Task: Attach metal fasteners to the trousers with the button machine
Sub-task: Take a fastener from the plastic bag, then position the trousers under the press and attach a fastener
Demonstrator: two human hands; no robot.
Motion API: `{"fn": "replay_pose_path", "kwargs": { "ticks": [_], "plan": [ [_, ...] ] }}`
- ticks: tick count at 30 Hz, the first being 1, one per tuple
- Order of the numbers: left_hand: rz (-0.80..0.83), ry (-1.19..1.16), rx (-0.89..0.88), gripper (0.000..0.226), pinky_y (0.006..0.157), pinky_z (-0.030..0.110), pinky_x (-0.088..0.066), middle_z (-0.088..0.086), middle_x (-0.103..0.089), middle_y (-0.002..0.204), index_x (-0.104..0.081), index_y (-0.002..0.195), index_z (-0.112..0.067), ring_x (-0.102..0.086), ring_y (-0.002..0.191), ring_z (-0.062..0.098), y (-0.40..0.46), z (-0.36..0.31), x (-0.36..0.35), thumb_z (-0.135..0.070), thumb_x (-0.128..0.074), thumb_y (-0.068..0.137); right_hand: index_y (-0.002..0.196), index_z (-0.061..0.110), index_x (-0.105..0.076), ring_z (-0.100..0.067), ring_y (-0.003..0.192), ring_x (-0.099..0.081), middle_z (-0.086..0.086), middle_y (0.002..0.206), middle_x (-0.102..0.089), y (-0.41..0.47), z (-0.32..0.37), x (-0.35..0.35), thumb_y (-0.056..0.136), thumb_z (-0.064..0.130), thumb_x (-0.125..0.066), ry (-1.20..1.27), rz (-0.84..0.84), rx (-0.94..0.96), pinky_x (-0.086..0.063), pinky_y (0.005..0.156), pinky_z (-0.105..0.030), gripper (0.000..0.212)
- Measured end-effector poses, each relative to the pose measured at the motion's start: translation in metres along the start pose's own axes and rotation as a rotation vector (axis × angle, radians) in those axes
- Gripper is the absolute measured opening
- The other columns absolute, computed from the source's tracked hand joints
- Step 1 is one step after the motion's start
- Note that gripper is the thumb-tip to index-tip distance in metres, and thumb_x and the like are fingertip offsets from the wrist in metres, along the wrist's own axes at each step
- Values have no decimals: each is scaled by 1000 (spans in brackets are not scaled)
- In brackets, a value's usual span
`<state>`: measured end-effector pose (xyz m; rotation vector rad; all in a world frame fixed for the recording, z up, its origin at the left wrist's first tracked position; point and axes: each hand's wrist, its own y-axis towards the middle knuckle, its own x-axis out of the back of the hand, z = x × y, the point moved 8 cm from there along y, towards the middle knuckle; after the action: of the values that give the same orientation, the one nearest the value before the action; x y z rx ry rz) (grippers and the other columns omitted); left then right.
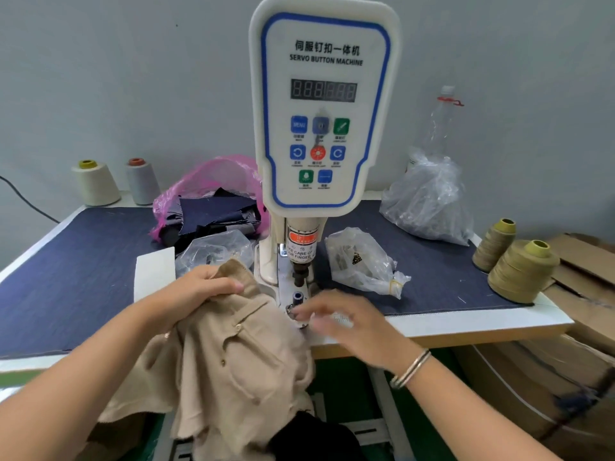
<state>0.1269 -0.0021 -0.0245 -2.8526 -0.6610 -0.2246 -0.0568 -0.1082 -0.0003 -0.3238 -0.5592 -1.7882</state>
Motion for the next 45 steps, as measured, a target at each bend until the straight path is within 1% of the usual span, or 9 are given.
{"fn": "replay_pose_path", "kwargs": {
  "ticks": [2, 5, 7, 11, 16, 21, 29, 37, 45],
  "plan": [
    [-78, 215, 0, 32, 55, 23, -37, -2, -51, 60, -57, 63, -16, -47, 56, 10, 1, -1, 28, -43, -71, 53, 93, 37, -68, 3, 88, -62, 15, 92, -69, 0, -24, 53, 91, 29, -59, 7, -292, -170, -46, 80, -22, 13],
    [-232, 781, -21, 25, 53, 21, -37, -12, -51, 48, -53, 51, -25, -49, 56, 11, 9, 0, 66, -36, -62, 71, 86, 32, -69, -13, 94, -57, 5, 97, -63, 1, -53, 124, 90, 22, -59, -368, -562, -379, -46, 84, -32, 15],
    [-354, 1069, 46, 24, 54, 26, -38, -9, -57, 58, -53, 57, -23, -53, 65, 17, 14, 10, 75, -37, -58, 76, 94, 28, -73, -22, 108, -47, 1, 108, -55, 19, -65, 138, 92, 23, -55, -722, -489, -421, -40, 93, -33, 19],
    [-495, 1355, 19, 24, 58, 28, -36, -1, -65, 80, -49, 71, -23, -59, 76, 23, 25, 29, 42, -45, -48, 83, 114, 31, -68, -24, 126, -31, 1, 139, -37, 62, -81, 115, 93, 38, -49, -1235, -211, -377, -27, 102, -35, 29],
    [-610, 1398, -17, 26, 53, 29, -34, 2, -65, 74, -55, 75, -23, -63, 74, 27, 20, 32, 39, -46, -46, 85, 120, 21, -61, -25, 115, -37, -2, 128, -43, 86, -98, 100, 94, 35, -45, -1497, -118, -404, -28, 97, -38, 34],
    [-691, 1413, -33, 30, 53, 29, -34, 4, -67, 72, -60, 79, -20, -64, 72, 29, 16, 31, 33, -46, -47, 87, 113, 21, -64, -23, 110, -46, -3, 118, -51, 95, -103, 91, 96, 23, -42, -1543, -113, -458, -31, 91, -36, 28],
    [-710, 1445, -16, 33, 55, 29, -35, 4, -69, 76, -60, 83, -20, -64, 74, 29, 16, 31, 33, -47, -43, 89, 111, 22, -62, -22, 111, -49, -2, 117, -52, 92, -112, 93, 88, 16, -58, -1434, -158, -568, -34, 92, -37, 24],
    [-709, 1484, -45, 33, 53, 29, -32, 5, -68, 73, -60, 84, -20, -64, 69, 28, 15, 27, 30, -46, -41, 91, 110, 20, -62, -22, 109, -49, -2, 114, -51, 86, -109, 94, 93, 15, -48, -1437, -191, -530, -34, 90, -39, 22],
    [-711, 1482, -50, 34, 52, 29, -32, 5, -68, 72, -61, 83, -19, -63, 67, 29, 15, 27, 30, -46, -41, 91, 91, 16, -72, -26, 103, -47, -3, 107, -51, 67, -95, 109, 92, 26, -49, -1074, -385, -473, -34, 99, -44, 24]
  ]
}}
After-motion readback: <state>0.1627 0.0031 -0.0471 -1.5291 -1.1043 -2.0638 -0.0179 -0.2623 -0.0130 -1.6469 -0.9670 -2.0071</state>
